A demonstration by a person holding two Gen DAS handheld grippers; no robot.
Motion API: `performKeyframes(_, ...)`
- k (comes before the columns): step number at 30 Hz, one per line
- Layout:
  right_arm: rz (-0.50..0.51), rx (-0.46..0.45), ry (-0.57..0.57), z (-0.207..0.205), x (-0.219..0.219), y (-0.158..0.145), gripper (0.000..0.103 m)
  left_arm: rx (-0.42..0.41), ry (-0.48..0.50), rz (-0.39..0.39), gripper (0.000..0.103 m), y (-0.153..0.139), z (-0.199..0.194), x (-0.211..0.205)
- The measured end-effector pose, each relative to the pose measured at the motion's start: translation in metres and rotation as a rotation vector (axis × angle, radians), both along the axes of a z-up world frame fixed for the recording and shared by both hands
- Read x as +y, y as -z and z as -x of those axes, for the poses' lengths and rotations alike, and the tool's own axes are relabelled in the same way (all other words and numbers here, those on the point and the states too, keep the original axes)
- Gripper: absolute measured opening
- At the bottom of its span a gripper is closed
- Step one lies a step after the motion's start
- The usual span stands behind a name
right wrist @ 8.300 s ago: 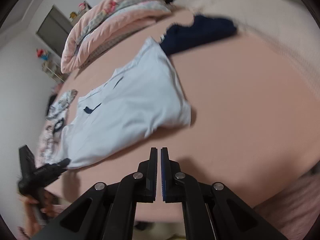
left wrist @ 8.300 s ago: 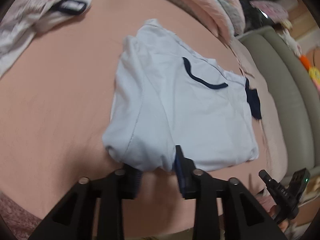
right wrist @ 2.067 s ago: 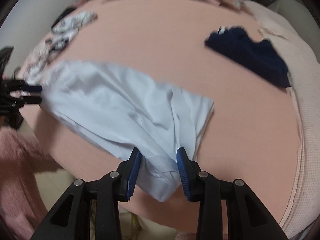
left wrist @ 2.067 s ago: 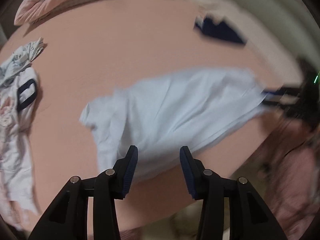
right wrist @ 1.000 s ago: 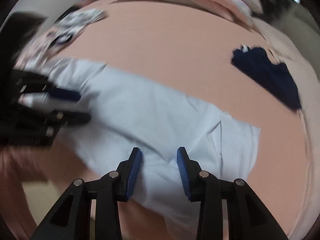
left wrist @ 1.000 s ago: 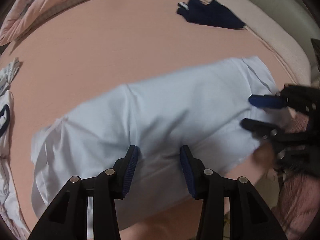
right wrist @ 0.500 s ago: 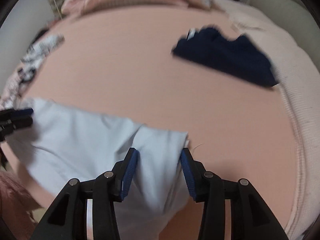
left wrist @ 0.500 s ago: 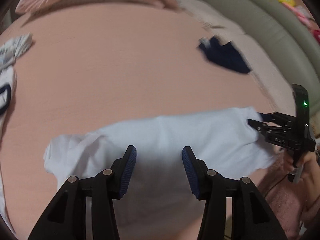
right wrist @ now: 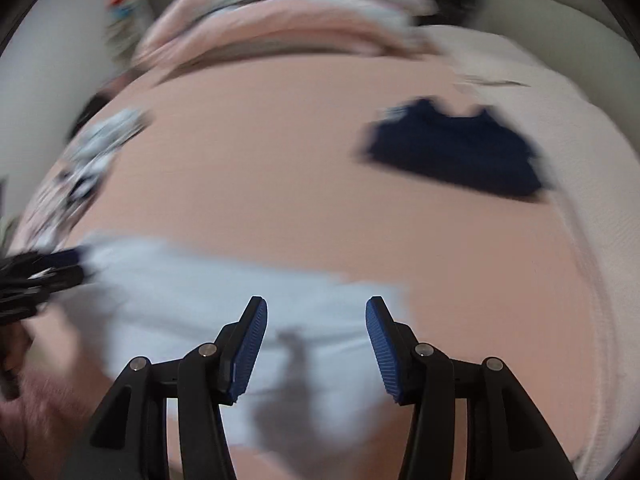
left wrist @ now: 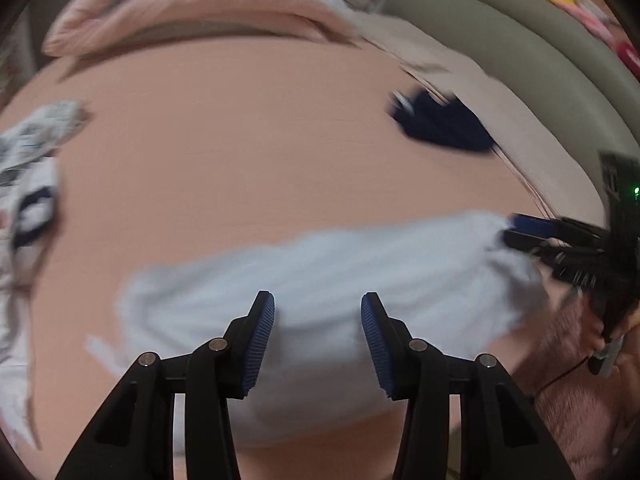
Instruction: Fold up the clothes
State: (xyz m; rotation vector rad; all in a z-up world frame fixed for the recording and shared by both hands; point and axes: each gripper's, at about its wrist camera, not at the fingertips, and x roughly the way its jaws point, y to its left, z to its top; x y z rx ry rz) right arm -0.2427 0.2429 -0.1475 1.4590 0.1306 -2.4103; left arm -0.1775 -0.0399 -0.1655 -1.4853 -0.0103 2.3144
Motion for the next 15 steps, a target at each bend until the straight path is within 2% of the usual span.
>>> performKeyframes(1, -0.024, -0.028, -0.042, -0.006, -0.010, 0.008, 0.050, -0.021, 0.002, 0.017, 0.042, 0.007, -0.004, -0.002)
performKeyframes(3, -0.094, -0.074, -0.047, -0.009, -0.005, 0.026, 0.050, -0.059, 0.003, 0.049, 0.042, 0.021, -0.014, -0.008)
performKeyframes(6, 0.051, -0.115, 0.070, -0.005, 0.047, 0.026, 0.050, -0.032, -0.053, 0.012, 0.042, 0.006, -0.027, -0.036)
performKeyframes(8, 0.122, -0.113, 0.164, -0.007, 0.078, 0.017, 0.054, 0.036, -0.106, -0.017, 0.042, -0.013, -0.034, -0.054)
performKeyframes(9, 0.157, -0.123, 0.202, -0.006, 0.091, 0.016, 0.057, 0.038, -0.122, -0.004, 0.042, -0.014, -0.032, -0.059)
performKeyframes(12, 0.239, -0.193, 0.248, -0.006, 0.102, 0.026, 0.061, 0.005, -0.138, 0.047, 0.042, -0.001, -0.025, -0.062)
performKeyframes(14, 0.277, -0.253, 0.232, -0.006, 0.095, 0.042, 0.064, -0.028, -0.135, 0.080, 0.042, 0.013, -0.020, -0.060)
performKeyframes(15, 0.284, -0.254, 0.228, -0.006, 0.091, 0.048, 0.066, -0.044, -0.133, 0.096, 0.042, 0.021, -0.018, -0.059)
